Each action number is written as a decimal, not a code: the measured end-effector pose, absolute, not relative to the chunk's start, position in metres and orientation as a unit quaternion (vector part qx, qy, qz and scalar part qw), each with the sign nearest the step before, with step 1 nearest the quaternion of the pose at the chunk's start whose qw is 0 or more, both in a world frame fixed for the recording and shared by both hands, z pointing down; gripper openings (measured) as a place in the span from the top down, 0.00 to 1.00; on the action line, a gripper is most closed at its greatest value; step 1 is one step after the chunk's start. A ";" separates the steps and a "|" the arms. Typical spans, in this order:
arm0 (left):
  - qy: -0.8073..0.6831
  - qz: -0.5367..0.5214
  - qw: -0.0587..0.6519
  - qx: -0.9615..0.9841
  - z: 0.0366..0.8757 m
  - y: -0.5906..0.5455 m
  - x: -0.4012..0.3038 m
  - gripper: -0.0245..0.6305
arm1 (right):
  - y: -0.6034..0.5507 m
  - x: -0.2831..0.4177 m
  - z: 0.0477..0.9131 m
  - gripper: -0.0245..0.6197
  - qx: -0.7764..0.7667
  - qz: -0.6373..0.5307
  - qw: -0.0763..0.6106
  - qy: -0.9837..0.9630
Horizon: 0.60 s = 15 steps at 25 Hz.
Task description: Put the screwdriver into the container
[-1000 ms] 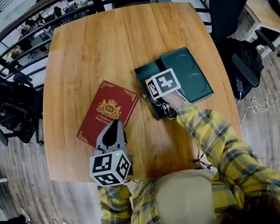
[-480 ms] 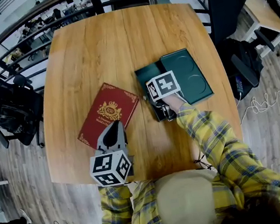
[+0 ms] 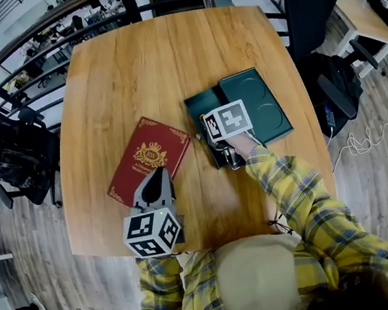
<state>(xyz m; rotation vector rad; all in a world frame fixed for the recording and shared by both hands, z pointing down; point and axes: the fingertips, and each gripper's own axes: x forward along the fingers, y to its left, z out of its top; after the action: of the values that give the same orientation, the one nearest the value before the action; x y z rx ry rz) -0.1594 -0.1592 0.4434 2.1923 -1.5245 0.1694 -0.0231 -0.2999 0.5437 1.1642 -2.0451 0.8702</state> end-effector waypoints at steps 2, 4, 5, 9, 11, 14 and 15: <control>-0.553 0.062 0.229 0.799 0.442 -0.159 -0.157 0.93 | -0.297 -0.022 0.535 0.75 0.443 0.324 0.302 -0.780; -0.550 0.062 0.228 0.801 0.441 -0.159 -0.155 0.93 | -0.294 -0.020 0.525 0.76 0.445 0.316 0.290 -0.786; -0.549 0.062 0.227 0.802 0.441 -0.159 -0.153 0.93 | -0.292 -0.020 0.519 0.77 0.445 0.313 0.284 -0.790; -0.548 0.062 0.224 0.804 0.439 -0.158 -0.149 0.93 | -0.283 -0.018 0.498 0.78 0.443 0.299 0.260 -0.804; -0.547 0.061 0.223 0.805 0.438 -0.158 -0.147 0.93 | -0.278 -0.016 0.487 0.78 0.443 0.292 0.247 -0.811; -0.547 0.058 0.222 0.805 0.436 -0.158 -0.145 0.93 | -0.269 -0.012 0.473 0.79 0.445 0.280 0.223 -0.821; -0.547 0.056 0.221 0.806 0.434 -0.159 -0.144 0.93 | -0.266 -0.011 0.469 0.79 0.446 0.276 0.216 -0.824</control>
<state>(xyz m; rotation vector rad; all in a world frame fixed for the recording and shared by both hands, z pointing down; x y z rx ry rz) -0.1441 -0.1586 0.4341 2.2264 -1.5106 0.1556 -0.0111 -0.2656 0.4689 1.2352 -2.2835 0.7659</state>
